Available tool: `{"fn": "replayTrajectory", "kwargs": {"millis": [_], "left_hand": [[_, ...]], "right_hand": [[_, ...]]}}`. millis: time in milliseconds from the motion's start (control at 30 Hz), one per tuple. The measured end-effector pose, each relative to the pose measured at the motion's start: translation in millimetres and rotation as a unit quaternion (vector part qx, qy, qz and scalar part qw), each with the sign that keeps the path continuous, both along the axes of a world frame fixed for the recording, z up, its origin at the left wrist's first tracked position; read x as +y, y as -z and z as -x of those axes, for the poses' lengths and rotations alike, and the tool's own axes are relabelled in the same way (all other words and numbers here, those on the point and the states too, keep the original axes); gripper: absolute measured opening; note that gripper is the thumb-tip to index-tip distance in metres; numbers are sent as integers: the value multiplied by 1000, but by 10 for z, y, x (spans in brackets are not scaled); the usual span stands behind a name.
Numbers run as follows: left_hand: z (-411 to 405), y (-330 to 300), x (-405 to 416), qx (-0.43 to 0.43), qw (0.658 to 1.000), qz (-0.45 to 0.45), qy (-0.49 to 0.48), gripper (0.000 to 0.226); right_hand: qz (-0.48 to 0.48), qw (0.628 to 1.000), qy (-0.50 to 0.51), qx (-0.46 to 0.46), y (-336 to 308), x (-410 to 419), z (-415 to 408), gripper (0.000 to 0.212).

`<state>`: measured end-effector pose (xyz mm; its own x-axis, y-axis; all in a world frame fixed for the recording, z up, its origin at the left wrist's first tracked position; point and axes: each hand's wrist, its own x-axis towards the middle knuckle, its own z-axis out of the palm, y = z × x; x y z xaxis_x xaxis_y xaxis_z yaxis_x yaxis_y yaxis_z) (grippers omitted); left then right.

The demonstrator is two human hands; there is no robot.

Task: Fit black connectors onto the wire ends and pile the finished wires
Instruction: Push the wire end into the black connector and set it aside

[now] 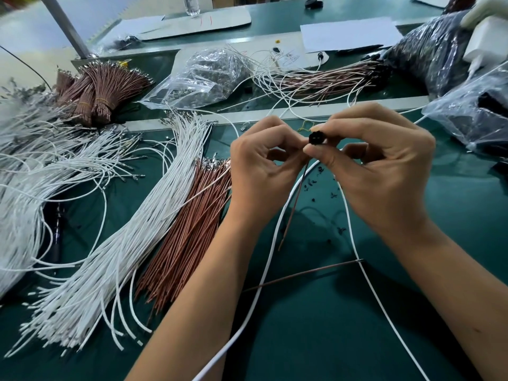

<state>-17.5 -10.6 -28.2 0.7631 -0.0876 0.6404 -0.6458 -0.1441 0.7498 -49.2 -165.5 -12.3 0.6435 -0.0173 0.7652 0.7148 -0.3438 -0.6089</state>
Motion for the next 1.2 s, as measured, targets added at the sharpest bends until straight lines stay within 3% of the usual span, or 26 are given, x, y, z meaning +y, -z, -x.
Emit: {"fn": "replayTrajectory", "kwargs": {"millis": [200, 333, 500, 667, 933, 1200], "left_hand": [[-13, 13, -3, -17, 999, -28, -12, 18], [-44, 66, -15, 29, 999, -37, -8, 17], [0, 104, -102, 181, 979, 39, 90, 6], [2, 121, -130, 257, 957, 73, 110, 7], [-12, 137, -151, 298, 944, 79, 114, 8], [-19, 118, -142, 304, 943, 66, 117, 10]], "right_hand": [[5, 1000, 15, -9, 27, -12, -18, 15], [-74, 995, 2, 72, 76, -28, -102, 16], [-272, 926, -76, 251, 69, -17, -163, 8], [-343, 854, -104, 377, 57, -40, -214, 21], [-419, 791, -110, 432, 84, -49, -236, 19], [-450, 773, -120, 432, 105, -51, -247, 20]]}}
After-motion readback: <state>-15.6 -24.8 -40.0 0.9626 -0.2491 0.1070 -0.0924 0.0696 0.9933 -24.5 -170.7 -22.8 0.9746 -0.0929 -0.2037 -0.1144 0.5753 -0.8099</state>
